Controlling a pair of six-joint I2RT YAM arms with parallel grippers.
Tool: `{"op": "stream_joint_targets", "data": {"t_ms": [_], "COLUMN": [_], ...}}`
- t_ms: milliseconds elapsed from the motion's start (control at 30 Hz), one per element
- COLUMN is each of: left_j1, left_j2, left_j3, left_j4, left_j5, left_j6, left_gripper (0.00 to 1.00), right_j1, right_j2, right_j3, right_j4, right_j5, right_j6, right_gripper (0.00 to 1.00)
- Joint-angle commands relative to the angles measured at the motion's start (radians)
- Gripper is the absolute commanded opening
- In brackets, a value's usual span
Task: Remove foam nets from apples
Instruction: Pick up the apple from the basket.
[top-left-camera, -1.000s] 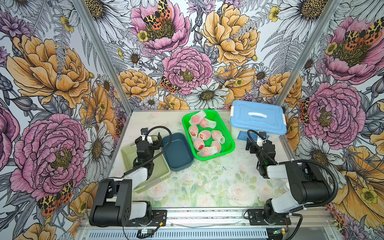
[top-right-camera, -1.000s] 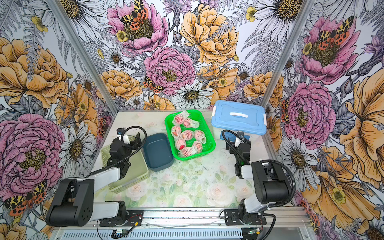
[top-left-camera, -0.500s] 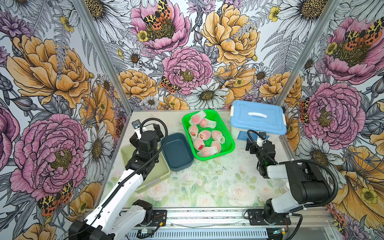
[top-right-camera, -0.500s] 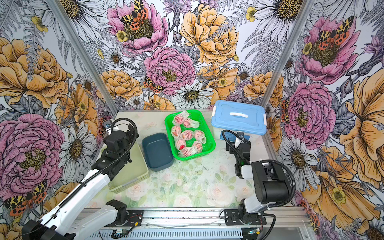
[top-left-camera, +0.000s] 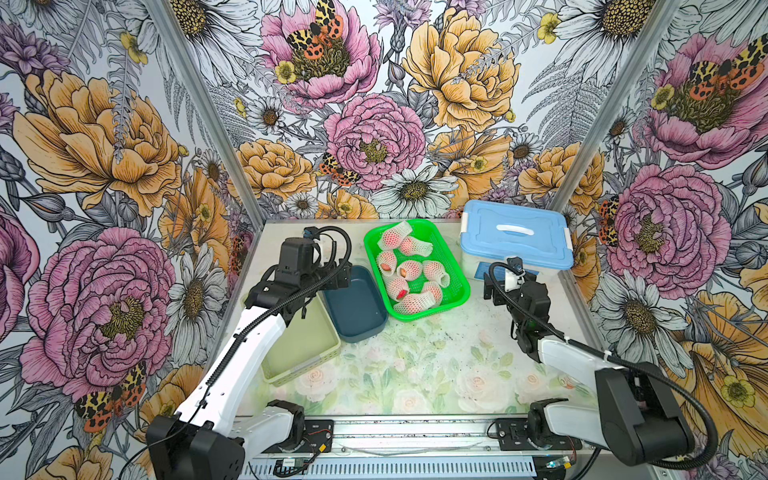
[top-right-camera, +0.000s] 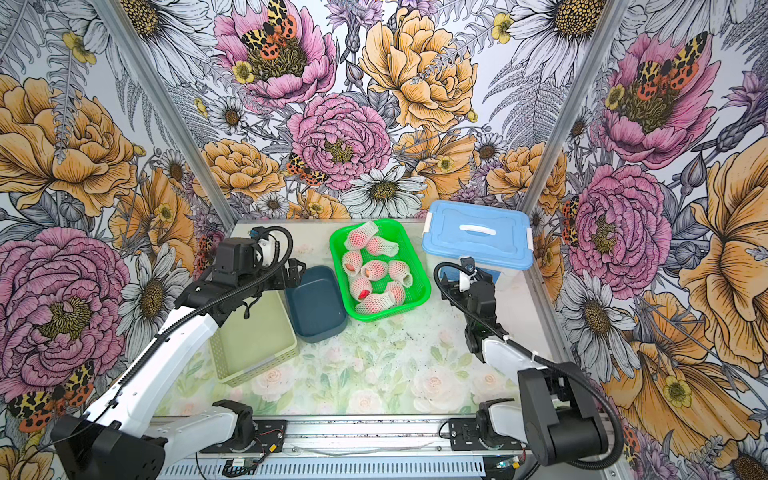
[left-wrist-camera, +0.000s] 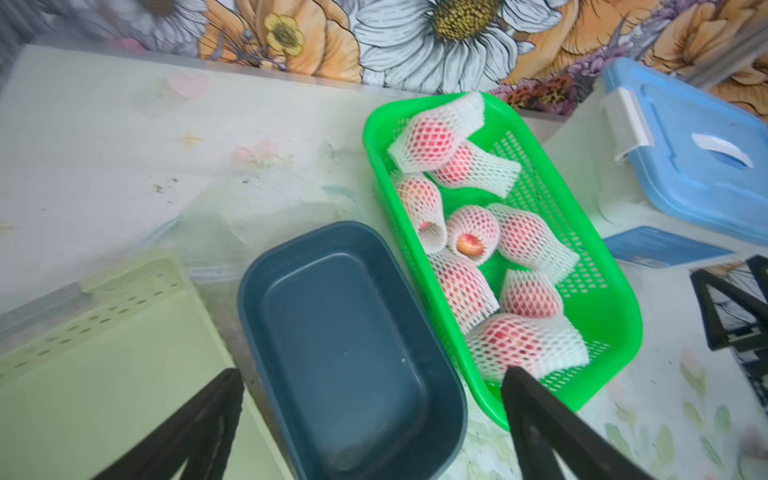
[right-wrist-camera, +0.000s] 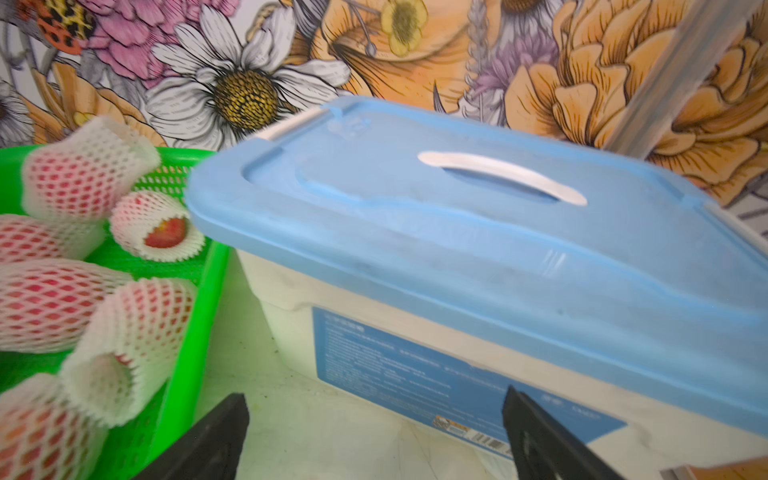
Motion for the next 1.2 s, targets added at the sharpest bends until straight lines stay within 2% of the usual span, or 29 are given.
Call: {"op": "stream_joint_targets", "data": {"t_ms": [0,100,233,267,400,600,933,1167], "left_j1": [0.052,0.117,0.181,0.194,0.216,0.23,0.254,0.267], "left_j2": [0.032,0.071,0.116,0.123,0.119,0.116,0.08,0.074], "left_j3": [0.032,0.024,0.024,0.023,0.015,0.006,-0.021,-0.03], "left_j4": [-0.026,-0.007,0.006,0.006,0.007,0.01,0.04,0.055], "left_j5": [0.199,0.283,0.367,0.381,0.393,0.414,0.443,0.467], "left_j6": [0.015,-0.03,-0.062,-0.065,-0.072,-0.078,-0.098,-0.109], "left_gripper": [0.99,0.99,0.99,0.99,0.99,0.99,0.99,0.99], "right_j1": [0.067,0.101,0.106,0.115,0.16,0.21,0.246,0.272], "right_j2": [-0.102,-0.123,-0.004,0.037,0.206,0.521,1.0,1.204], "right_j3": [0.105,0.222,0.467,0.521,0.714,1.034,1.567,1.849], "right_j4": [-0.291,-0.459,-0.651,-0.67,-0.68,-0.694,-0.796,-0.954], "right_j5": [0.007,-0.047,-0.227,-0.281,-0.348,-0.42,-0.462,-0.299], "right_j6": [-0.051,0.008,0.164,0.199,0.315,0.374,0.545,0.572], "right_gripper": [0.98,0.97,0.98,0.99,1.0,1.0,1.0,1.0]}}
